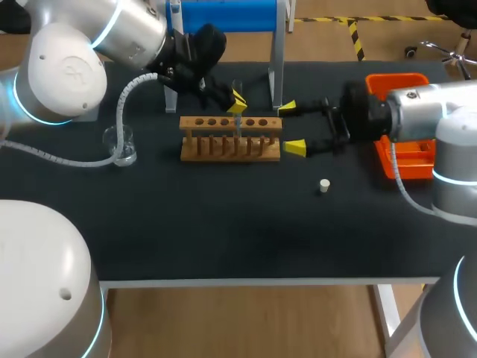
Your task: Invert the test tube, pick up the pipette, mount the tip to pipette, aspirate from beaker and dispense into the tube, eject the tip, return the pipette, and cap with the stopper.
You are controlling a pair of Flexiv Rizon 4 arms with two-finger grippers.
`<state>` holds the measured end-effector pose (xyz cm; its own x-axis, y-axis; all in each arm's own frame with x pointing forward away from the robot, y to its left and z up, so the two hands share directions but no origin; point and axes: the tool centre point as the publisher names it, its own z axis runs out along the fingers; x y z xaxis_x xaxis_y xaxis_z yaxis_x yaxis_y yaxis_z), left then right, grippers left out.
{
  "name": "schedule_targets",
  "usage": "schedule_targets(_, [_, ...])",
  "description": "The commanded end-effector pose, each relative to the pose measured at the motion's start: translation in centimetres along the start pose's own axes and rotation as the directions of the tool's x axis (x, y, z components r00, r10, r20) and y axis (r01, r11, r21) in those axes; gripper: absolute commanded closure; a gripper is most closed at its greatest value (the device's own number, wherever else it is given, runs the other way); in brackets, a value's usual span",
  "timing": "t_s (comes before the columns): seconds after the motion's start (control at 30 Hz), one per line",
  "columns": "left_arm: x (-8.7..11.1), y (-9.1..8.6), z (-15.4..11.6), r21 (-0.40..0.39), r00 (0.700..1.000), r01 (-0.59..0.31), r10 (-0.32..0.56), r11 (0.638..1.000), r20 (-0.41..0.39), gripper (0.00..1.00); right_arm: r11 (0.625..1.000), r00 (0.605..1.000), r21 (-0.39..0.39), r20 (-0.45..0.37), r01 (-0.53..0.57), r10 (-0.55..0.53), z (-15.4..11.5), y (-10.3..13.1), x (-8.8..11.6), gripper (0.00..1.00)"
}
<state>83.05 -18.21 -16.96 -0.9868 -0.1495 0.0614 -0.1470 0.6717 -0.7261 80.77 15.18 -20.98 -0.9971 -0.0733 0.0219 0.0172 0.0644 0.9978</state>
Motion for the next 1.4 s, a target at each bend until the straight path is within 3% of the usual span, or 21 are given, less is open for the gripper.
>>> schedule_targets(0.03, [-0.1,-0.1,-0.1,-0.006,1.0,0.001,-0.001,1.0,-0.004,1.0,1.0,1.0,-0.013,0.008,0.001,-0.001,1.5,0.1,-0.3,0.0])
schedule_targets(0.57, [-0.1,-0.1,-0.1,-0.006,1.0,0.001,-0.001,1.0,-0.004,1.0,0.999,0.999,-0.032,0.027,0.02,-0.02,6.3,0.6,-1.9,0.0])
schedule_targets(1.27, [-0.1,-0.1,-0.1,-0.006,1.0,0.001,-0.001,1.0,-0.004,1.0,0.998,1.0,-0.066,0.027,-0.011,0.013,7.8,1.0,-2.7,0.0])
schedule_targets(1.4, [-0.1,-0.1,-0.1,-0.006,1.0,0.001,-0.001,1.0,-0.004,1.0,0.998,1.0,-0.068,0.024,-0.016,0.018,8.0,0.9,-2.6,0.19])
